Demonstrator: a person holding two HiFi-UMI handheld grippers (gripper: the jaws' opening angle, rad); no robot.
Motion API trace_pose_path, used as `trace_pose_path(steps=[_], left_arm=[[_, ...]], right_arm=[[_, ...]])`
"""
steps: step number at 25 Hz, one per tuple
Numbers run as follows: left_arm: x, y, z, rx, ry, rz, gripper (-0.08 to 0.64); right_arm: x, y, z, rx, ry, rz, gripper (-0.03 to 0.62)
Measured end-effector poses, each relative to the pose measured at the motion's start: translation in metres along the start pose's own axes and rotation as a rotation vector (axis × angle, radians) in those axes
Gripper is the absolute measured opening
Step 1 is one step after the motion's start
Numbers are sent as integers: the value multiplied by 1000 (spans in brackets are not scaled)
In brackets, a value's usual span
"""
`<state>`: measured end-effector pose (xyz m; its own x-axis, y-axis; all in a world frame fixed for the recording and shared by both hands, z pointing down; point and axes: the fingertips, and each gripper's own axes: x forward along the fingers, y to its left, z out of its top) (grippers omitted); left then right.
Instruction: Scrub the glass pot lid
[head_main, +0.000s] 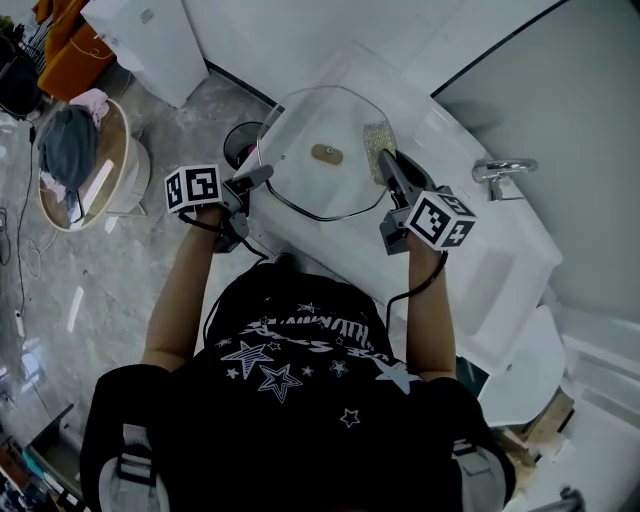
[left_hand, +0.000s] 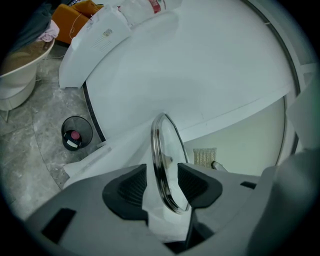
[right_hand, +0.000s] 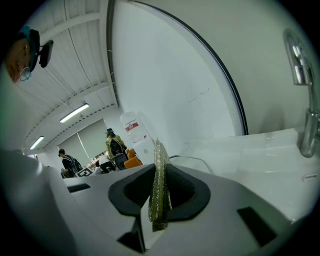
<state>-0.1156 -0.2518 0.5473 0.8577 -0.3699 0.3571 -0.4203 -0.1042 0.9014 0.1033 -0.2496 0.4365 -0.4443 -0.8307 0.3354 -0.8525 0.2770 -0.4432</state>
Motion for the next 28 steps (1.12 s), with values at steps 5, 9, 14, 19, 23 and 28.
trace_pose_path(steps=[5, 9, 14, 19, 23, 28], left_arm=[[6, 4, -4, 9, 16, 21, 104], [7, 5, -2, -3, 8, 15, 83], [7, 5, 0, -6, 11, 9, 80], [8, 7, 1, -26, 13, 5, 74], [8, 8, 2, -33, 18, -1, 71], [9, 6, 3, -33, 20, -11, 71]], right_arm=[[19, -16, -4, -116, 66, -68, 69], [44, -23, -1, -223, 99, -122, 69], [77, -27, 3, -425, 152, -191, 67], [104, -18, -5, -634, 206, -204, 67], [123, -13, -13, -717, 235, -202, 67], [137, -12, -19, -741, 254, -193, 69]])
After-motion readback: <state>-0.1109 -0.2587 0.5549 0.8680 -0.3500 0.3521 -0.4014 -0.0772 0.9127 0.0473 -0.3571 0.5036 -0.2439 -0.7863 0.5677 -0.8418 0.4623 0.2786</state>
